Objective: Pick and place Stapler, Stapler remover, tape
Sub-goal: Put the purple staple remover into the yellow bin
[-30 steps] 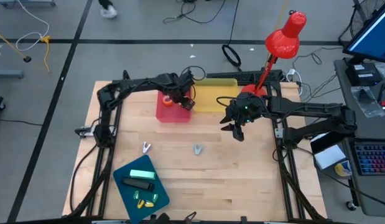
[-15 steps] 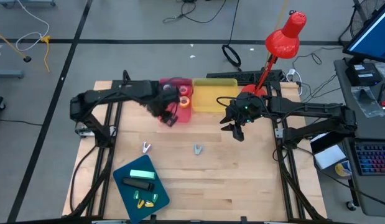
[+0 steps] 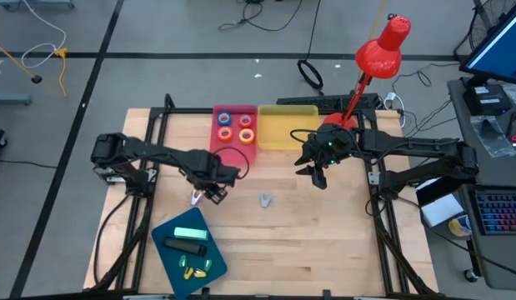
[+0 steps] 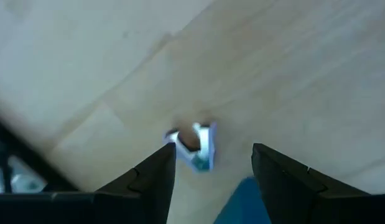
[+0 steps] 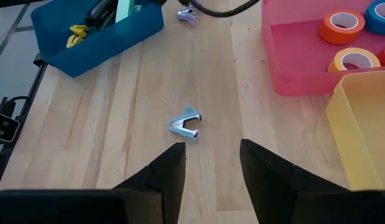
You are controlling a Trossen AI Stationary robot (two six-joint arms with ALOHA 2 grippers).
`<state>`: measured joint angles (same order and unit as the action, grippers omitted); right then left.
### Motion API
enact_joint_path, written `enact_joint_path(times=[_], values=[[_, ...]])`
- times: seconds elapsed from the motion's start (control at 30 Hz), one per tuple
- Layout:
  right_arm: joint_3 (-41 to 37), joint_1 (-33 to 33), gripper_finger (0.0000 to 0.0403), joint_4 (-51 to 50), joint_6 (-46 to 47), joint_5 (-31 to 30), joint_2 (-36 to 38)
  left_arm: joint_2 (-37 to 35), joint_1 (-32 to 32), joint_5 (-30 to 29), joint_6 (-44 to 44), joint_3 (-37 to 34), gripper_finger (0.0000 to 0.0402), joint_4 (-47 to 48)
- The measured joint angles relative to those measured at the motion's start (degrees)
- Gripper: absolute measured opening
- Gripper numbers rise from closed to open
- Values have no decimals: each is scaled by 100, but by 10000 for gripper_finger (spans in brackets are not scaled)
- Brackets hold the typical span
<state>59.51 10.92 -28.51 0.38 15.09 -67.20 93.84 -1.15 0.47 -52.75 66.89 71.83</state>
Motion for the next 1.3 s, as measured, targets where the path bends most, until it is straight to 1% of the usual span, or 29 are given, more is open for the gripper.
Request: enact_joint_path(times=[0.13, 0.33, 0.53, 0.67, 0.8, 0.9, 1.03, 1.3], values=[[0, 0, 144, -2, -2, 0, 0, -4, -97, 3, -195, -312, 211, -288], [0, 0, 144, -2, -2, 0, 0, -4, -190, 13, -249, -460, 211, -295], [0, 0, 144, -2, -2, 0, 0, -4, -322, 367, -364, -688, 211, -371], [0, 0, 144, -2, -48, -1, 0, -4, -434, 551, -491, -964, 211, -759], [0, -1, 144, -1, -87, -2, 0, -4, -495, 544, -501, -1151, 211, -1183], [0, -1, 144, 0, -87, -2, 0, -4, -490, 531, -506, -1264, 207, -1306], [0, -1, 144, 2, -87, -2, 0, -4, -490, 523, -457, -1395, 175, -1431], [0, -2, 144, 16, -87, -2, 0, -4, -468, 489, -320, -1724, 74, -1960]])
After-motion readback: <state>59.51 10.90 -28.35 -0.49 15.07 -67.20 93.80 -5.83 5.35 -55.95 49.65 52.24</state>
